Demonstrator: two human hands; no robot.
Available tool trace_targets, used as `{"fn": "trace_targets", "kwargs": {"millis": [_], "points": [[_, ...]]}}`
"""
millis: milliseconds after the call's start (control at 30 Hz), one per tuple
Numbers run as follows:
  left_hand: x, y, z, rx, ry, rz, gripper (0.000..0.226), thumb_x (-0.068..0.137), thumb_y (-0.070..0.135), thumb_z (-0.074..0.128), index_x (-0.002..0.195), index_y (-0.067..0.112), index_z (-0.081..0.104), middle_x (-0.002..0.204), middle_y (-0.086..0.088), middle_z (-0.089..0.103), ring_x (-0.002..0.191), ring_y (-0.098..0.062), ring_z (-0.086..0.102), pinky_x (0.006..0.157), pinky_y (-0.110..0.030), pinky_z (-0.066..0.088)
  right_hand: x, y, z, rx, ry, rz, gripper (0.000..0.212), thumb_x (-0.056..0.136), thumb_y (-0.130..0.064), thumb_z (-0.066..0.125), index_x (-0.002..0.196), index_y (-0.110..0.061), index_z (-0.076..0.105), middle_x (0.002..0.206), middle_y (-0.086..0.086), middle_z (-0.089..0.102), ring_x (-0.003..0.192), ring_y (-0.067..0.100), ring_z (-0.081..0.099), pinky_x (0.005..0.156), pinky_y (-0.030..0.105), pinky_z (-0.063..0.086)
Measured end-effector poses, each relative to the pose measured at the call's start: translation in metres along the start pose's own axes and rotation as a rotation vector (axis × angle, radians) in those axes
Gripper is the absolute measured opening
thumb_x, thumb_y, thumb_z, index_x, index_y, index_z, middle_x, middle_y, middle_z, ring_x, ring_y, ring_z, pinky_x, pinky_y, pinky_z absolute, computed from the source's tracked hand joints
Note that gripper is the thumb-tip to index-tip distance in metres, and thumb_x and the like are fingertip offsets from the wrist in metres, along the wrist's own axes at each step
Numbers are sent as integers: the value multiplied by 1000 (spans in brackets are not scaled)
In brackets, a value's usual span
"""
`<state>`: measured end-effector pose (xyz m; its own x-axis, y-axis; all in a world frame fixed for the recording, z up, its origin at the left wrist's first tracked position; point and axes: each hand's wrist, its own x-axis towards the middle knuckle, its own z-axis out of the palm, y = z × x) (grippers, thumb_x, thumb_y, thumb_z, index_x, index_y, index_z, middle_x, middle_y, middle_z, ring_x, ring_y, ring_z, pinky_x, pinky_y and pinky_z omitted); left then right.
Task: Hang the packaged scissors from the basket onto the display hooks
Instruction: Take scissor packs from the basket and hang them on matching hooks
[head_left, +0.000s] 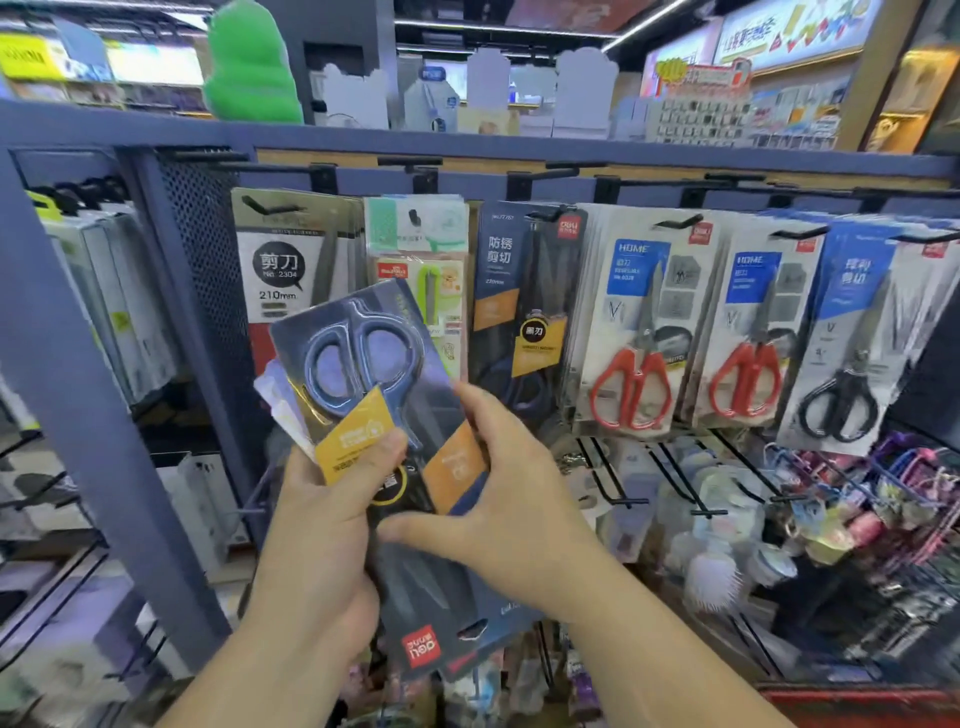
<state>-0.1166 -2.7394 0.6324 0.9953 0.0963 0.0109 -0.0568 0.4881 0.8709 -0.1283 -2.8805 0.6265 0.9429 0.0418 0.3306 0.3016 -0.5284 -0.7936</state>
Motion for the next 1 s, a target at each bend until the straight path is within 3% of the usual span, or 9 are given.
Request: {"fn": "trace_targets", "kwargs": {"millis": [100, 267, 400, 467, 567, 667, 767, 867, 1000], "points": [[-1, -2, 3, -6, -18, -10, 30, 81, 15, 78, 107, 28, 69, 91, 7, 79, 80, -9, 74, 86, -45, 58, 1, 5, 1, 42, 68, 21, 109, 62, -60, 91, 155, -37, 40, 146, -18, 57, 136, 2, 53, 112, 39, 47], [-7, 3, 4, -53, -86, -2, 55, 73, 31, 77, 127, 25, 67, 113, -5, 80, 97, -25, 78, 81, -50, 65, -2, 6, -7, 164, 151, 27, 68, 71, -34, 96, 127, -35, 57, 111, -11, 73, 101, 10, 69, 91, 31, 57], [-11, 3, 7, -81, -42, -15, 48, 76, 39, 73, 122, 28, 68, 111, -1, 81, 97, -22, 79, 86, -50, 61, -2, 4, -9, 285, 179, 48, 62, 77, -22, 94, 125, -32, 56, 112, -10, 75, 102, 10, 72, 91, 29, 58], [-11, 1, 8, -114, -26, -42, 36, 82, 39, 71, 117, 30, 69, 109, -2, 81, 97, -23, 79, 88, -50, 60, -1, 6, -11, 262, 148, 58, 66, 77, -27, 93, 130, -37, 55, 116, -14, 74, 107, 6, 70, 96, 29, 56], [-10, -2, 8, -167, 44, -81, 14, 99, 37, 65, 112, 31, 70, 103, -5, 82, 87, -22, 79, 85, -50, 61, -1, 10, -13, 164, 115, 87, 82, 66, -56, 93, 137, -40, 56, 124, -11, 69, 116, 8, 66, 105, 38, 53], [-9, -3, 11, -146, 63, -51, 14, 104, 34, 61, 117, 33, 68, 103, -1, 82, 87, -19, 79, 76, -45, 62, -4, 10, -14, 118, 146, 77, 84, 61, -65, 90, 134, -38, 59, 124, -8, 66, 115, 9, 63, 102, 37, 53], [-9, -1, 15, -129, 96, 48, 16, 106, 23, 60, 121, 29, 65, 104, 2, 80, 96, -21, 76, 88, -53, 63, -10, 6, -21, 114, 183, 59, 75, 66, -52, 94, 132, -34, 62, 118, -13, 69, 109, 5, 65, 96, 26, 53], [-5, 1, 17, -98, 122, 129, 21, 105, 16, 63, 122, 29, 63, 109, 1, 78, 109, -28, 74, 101, -62, 56, -14, 3, -28, 197, 206, 33, 51, 72, -29, 96, 116, -28, 68, 101, -11, 77, 93, 5, 72, 82, 19, 54], [-10, 1, 22, -142, 108, 111, 15, 105, 21, 63, 116, 30, 64, 103, 2, 78, 99, -22, 73, 101, -62, 56, -15, 3, -29, 205, 171, 12, 47, 75, -25, 94, 114, -28, 68, 100, -8, 78, 94, 11, 73, 86, 26, 57]]}}
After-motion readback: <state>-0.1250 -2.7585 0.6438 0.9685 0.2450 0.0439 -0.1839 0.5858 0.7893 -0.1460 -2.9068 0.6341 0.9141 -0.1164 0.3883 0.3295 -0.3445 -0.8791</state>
